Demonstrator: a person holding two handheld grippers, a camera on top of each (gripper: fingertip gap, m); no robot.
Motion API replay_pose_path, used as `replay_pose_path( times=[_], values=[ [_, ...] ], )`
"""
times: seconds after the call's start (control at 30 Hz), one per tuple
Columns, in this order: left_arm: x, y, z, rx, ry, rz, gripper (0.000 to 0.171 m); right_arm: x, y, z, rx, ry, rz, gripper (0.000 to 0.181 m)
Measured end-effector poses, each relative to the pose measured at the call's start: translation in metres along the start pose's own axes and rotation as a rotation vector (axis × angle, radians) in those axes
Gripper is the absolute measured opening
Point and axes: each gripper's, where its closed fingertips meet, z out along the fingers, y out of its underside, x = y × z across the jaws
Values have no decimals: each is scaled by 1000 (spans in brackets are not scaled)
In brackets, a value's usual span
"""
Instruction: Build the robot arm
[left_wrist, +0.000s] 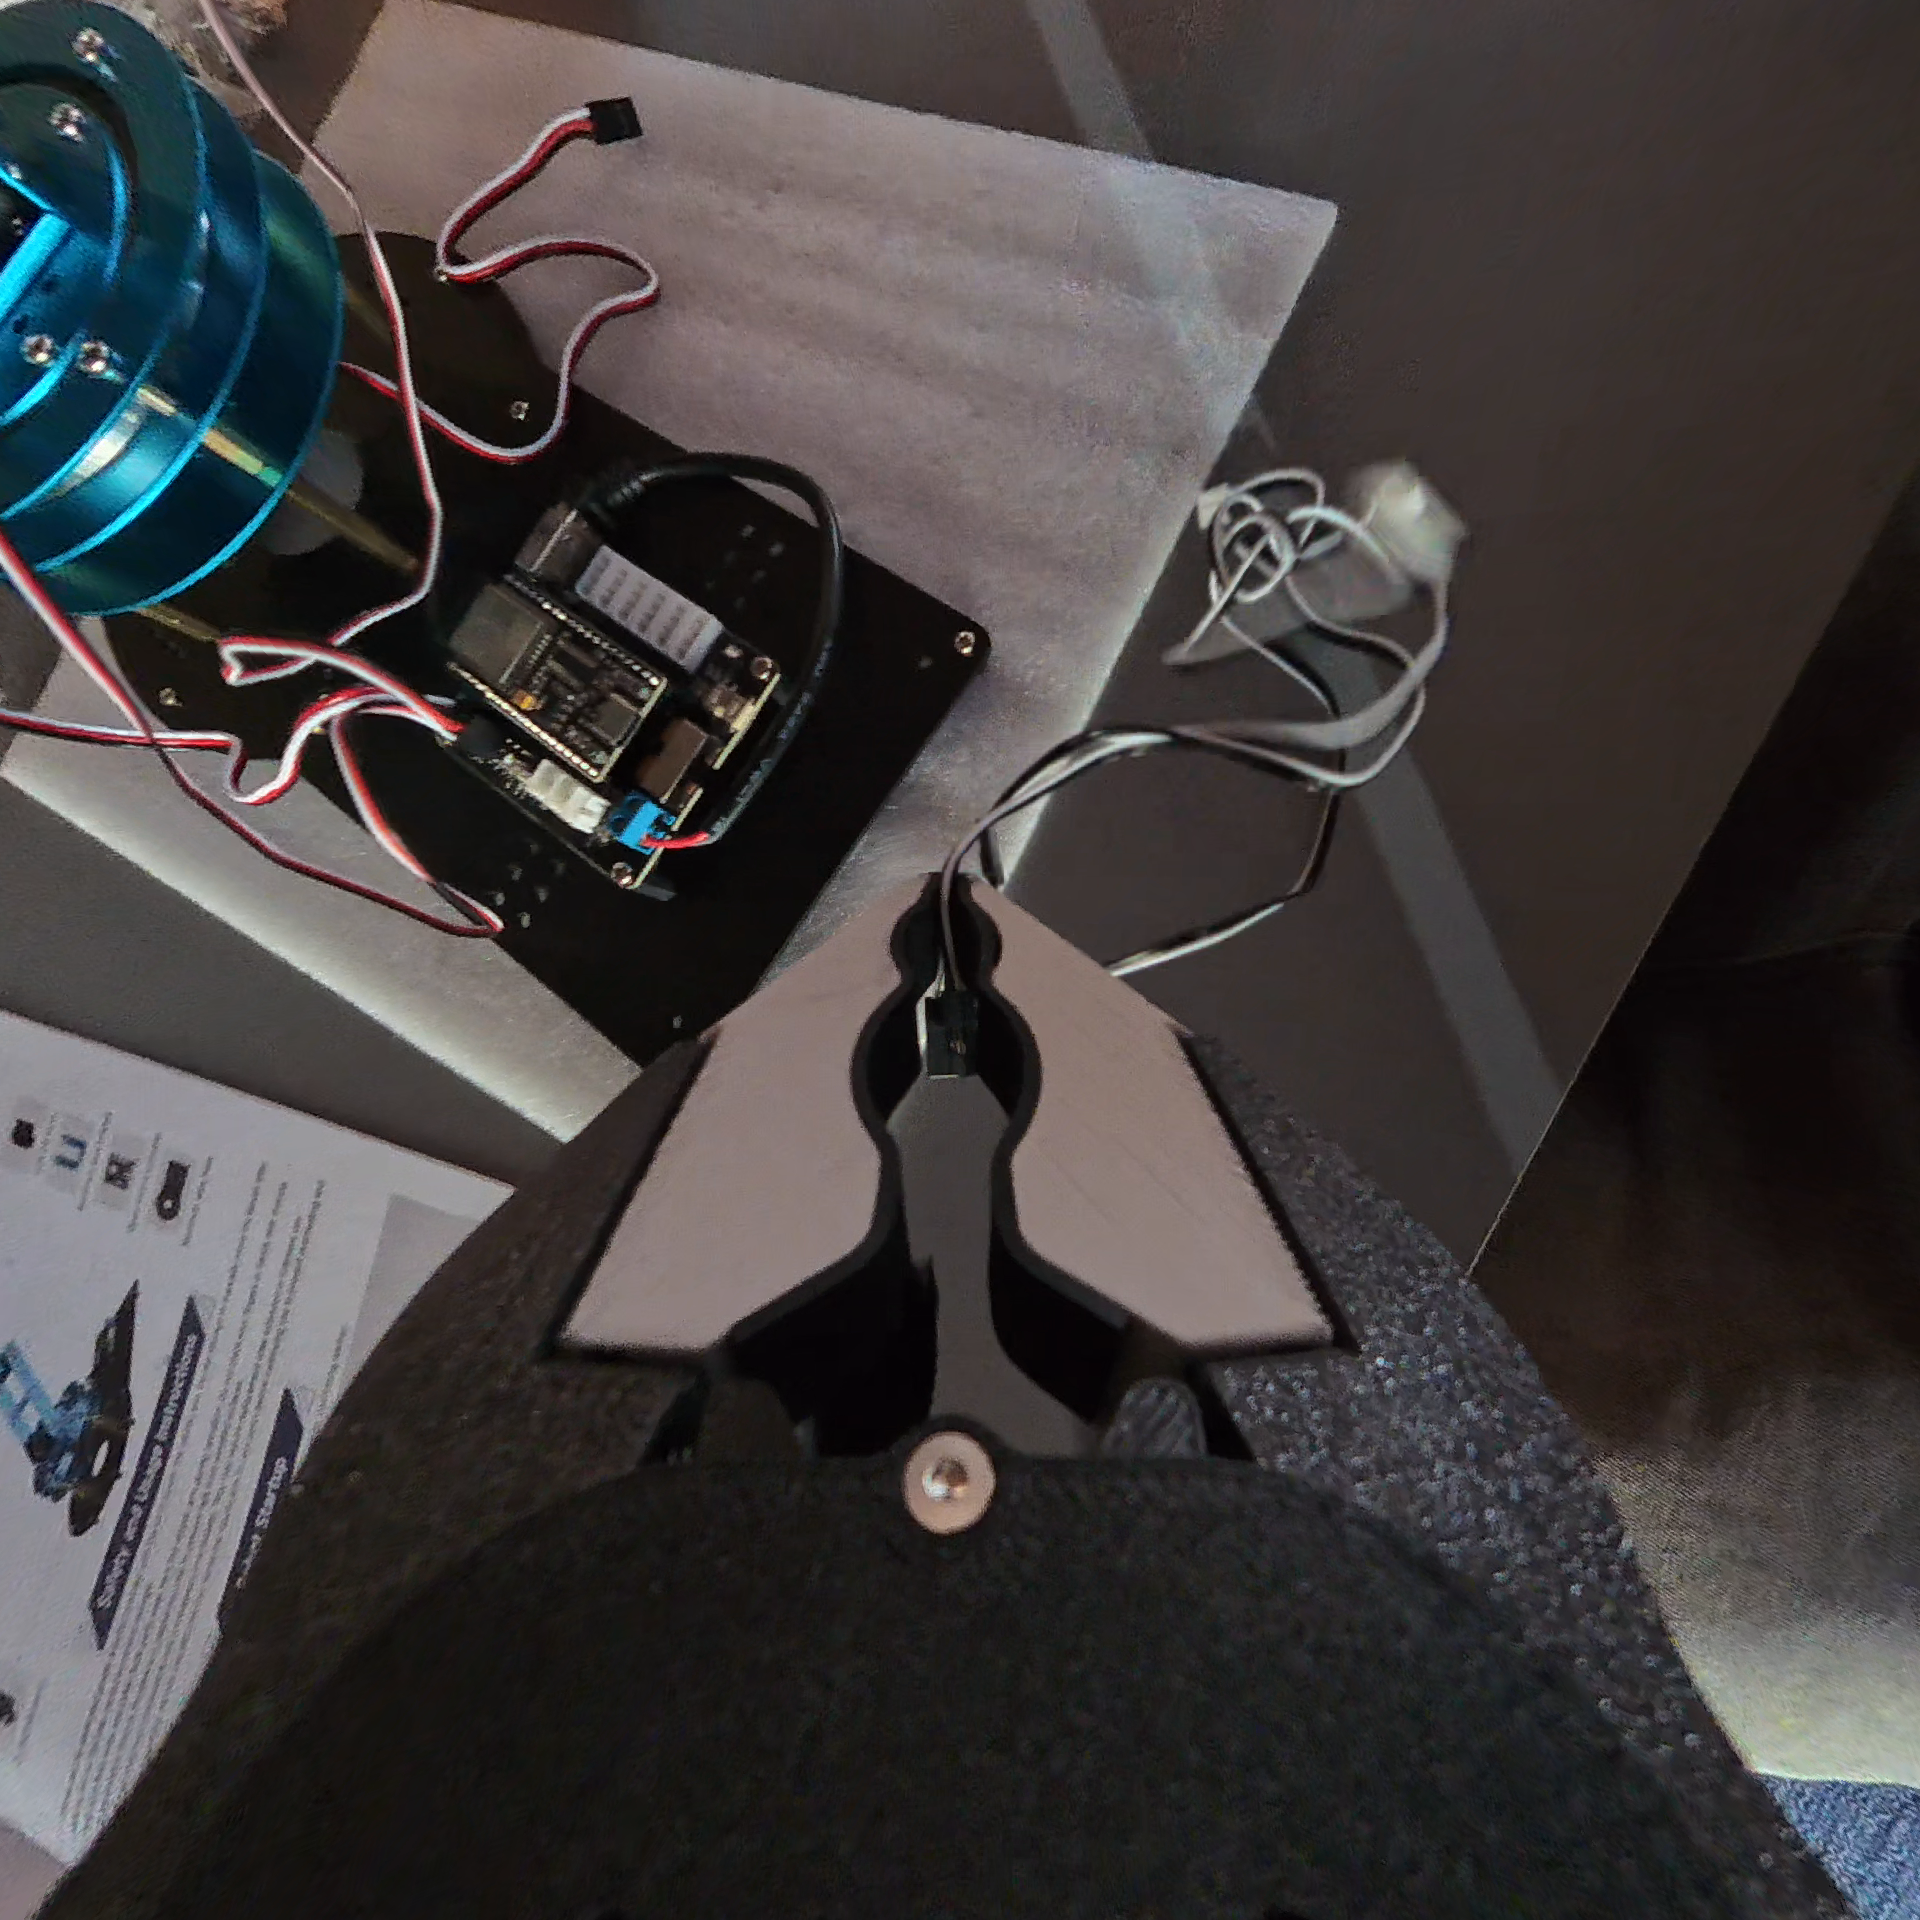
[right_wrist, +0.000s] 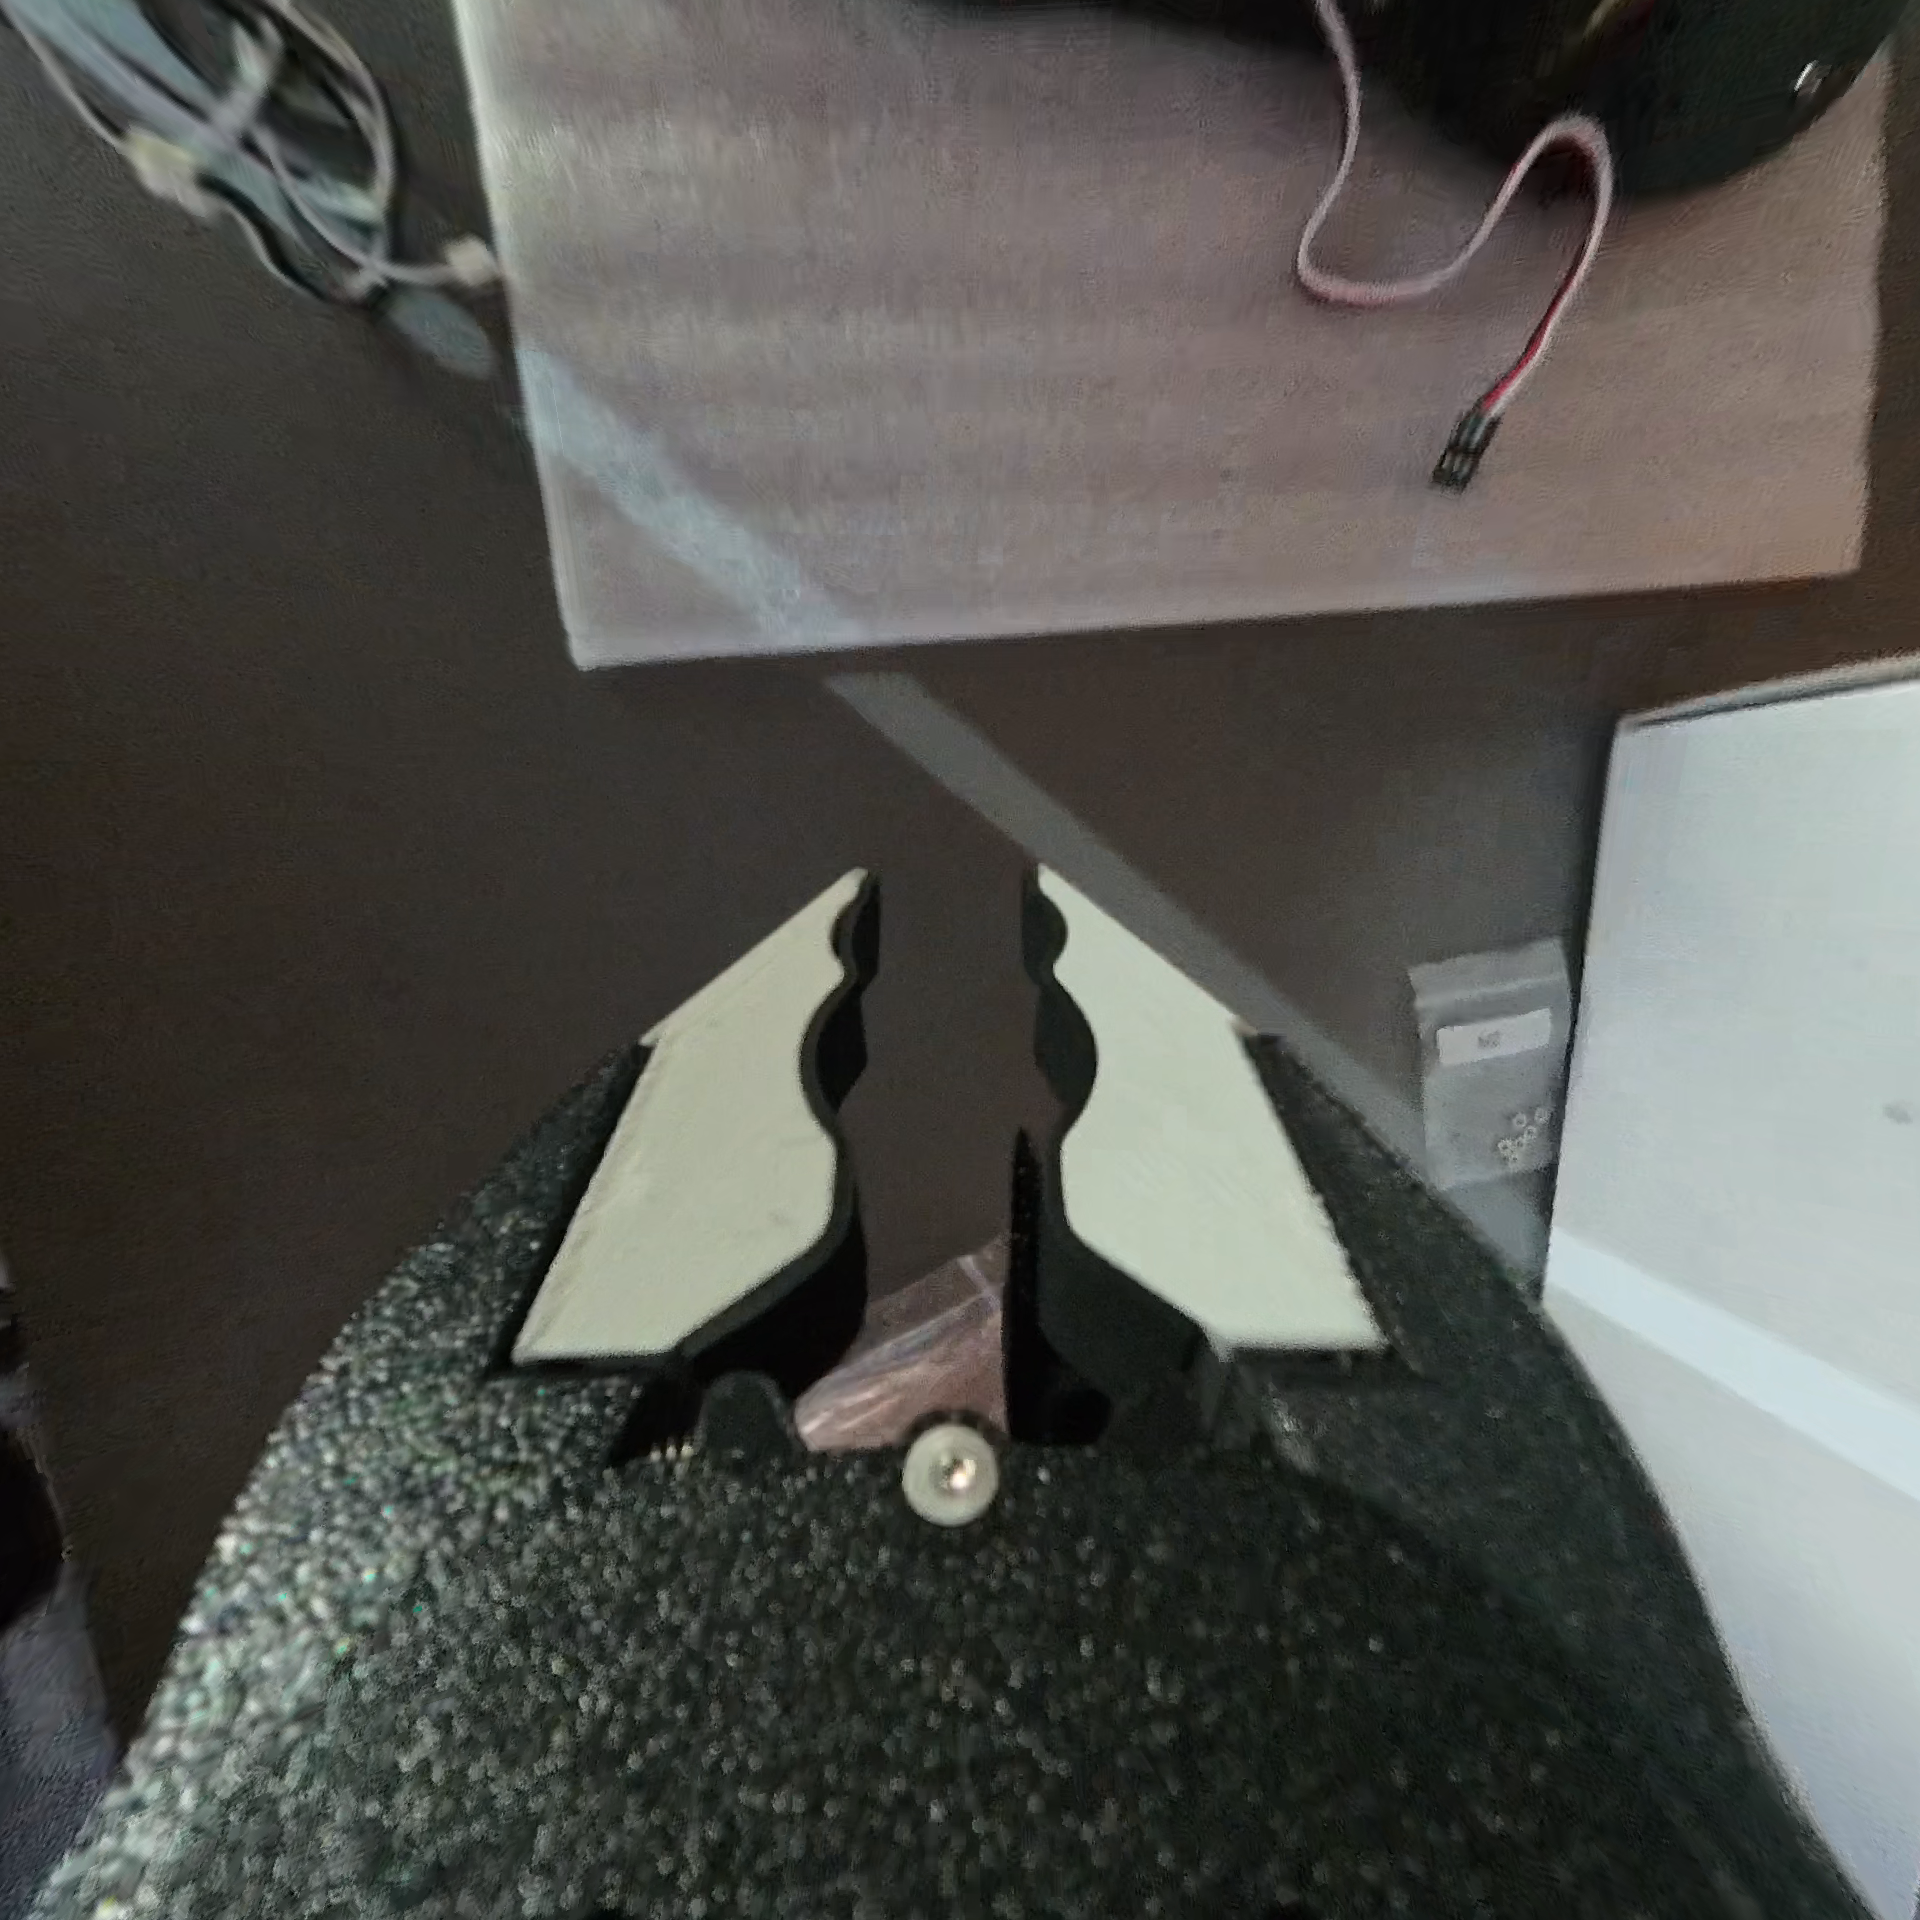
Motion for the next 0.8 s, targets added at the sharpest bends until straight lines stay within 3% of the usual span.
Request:
replay_pose_path(
  times=[0.17, 0.27, 0.4, 0.43, 0.5, 0.57, 0.7, 0.73, 0.8],
  values=[
    [1, -16, -4, 75, -10, -4, 1, -33, -106, -29, 402, -84, -50, 31],
    [-1, -24, -11, 103, -37, 4, 1, -82, -136, -4, 423, -273, -104, 35],
    [-6, -25, -18, 130, -74, -10, 1, -124, -145, 38, 367, -428, -95, 48],
    [-6, -24, -18, 140, -71, -21, 1, -127, -147, 46, 359, -417, -99, 42],
    [-9, -19, -20, 137, -78, -35, 1, -129, -142, 58, 316, -376, -145, 7],
    [-13, -8, -23, 120, -96, -41, 1, -123, -132, 54, 290, -355, -167, 4],
    [-19, 17, -35, 119, -74, -99, 6, -76, -97, 27, 266, -261, -75, 3],
    [-15, 18, -36, 138, -38, -116, 24, -64, -89, 14, 294, -244, -36, 4],
    [-5, 18, -37, 171, 16, -134, 20, -55, -85, -14, 400, -315, 57, 5]
  ],
)
